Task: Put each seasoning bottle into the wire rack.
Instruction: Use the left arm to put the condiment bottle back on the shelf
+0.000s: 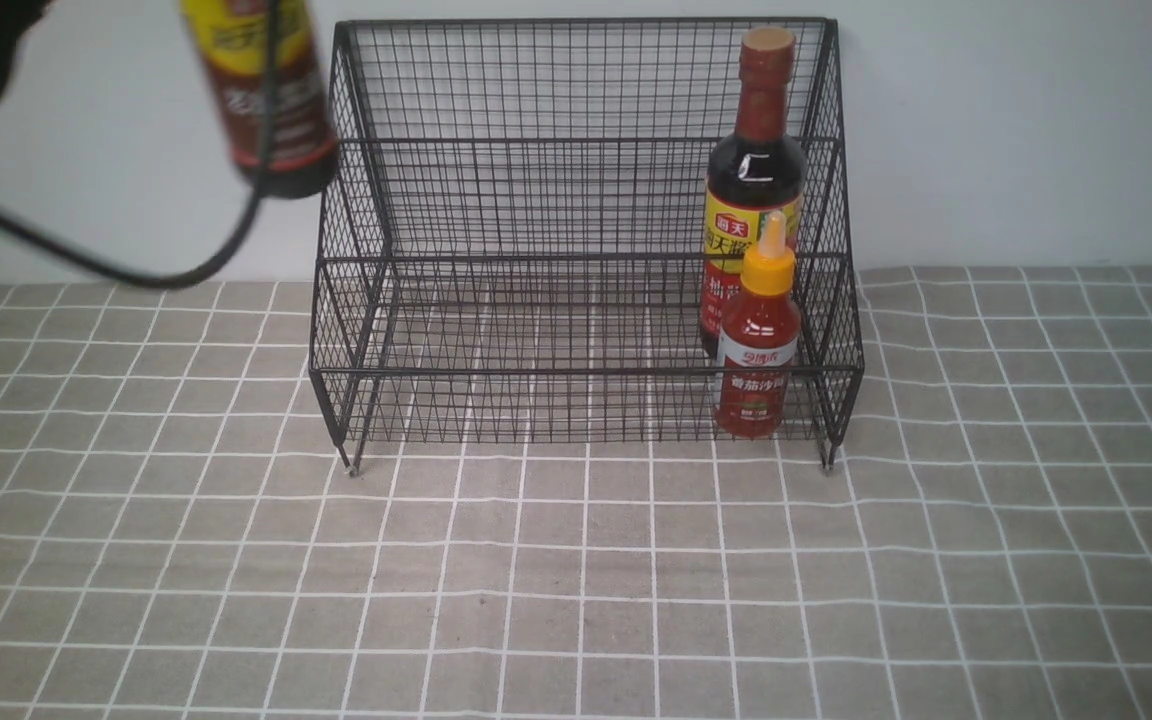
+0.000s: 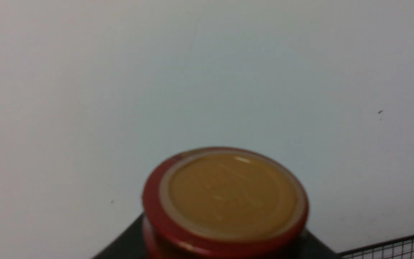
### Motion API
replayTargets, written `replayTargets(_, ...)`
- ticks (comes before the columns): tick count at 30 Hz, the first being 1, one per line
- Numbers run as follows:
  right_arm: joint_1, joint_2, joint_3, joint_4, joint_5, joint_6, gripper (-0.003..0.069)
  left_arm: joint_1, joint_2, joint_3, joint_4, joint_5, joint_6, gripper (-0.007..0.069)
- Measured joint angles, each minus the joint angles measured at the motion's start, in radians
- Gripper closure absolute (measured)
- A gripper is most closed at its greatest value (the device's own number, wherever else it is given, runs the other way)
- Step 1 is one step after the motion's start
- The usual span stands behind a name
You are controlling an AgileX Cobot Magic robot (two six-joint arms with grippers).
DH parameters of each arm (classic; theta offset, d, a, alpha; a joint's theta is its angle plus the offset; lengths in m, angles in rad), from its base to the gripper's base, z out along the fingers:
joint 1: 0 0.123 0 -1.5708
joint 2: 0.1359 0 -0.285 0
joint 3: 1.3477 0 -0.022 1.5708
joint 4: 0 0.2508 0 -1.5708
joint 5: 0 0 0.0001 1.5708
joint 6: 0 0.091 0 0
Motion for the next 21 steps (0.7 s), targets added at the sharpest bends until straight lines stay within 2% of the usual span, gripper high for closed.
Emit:
replayTargets(13, 0.0, 0.0, 0.0, 0.0, 0.0, 0.0, 0.0673, -0.057, 0.225, -0.066, 0.006, -0.083, -0.027, 0.0369)
replayTargets(21, 0.0, 0.0, 0.0, 0.0, 0.0, 0.0, 0.0673, -0.077, 0.273, -0.066, 0.004, -0.011, -0.029, 0.0369)
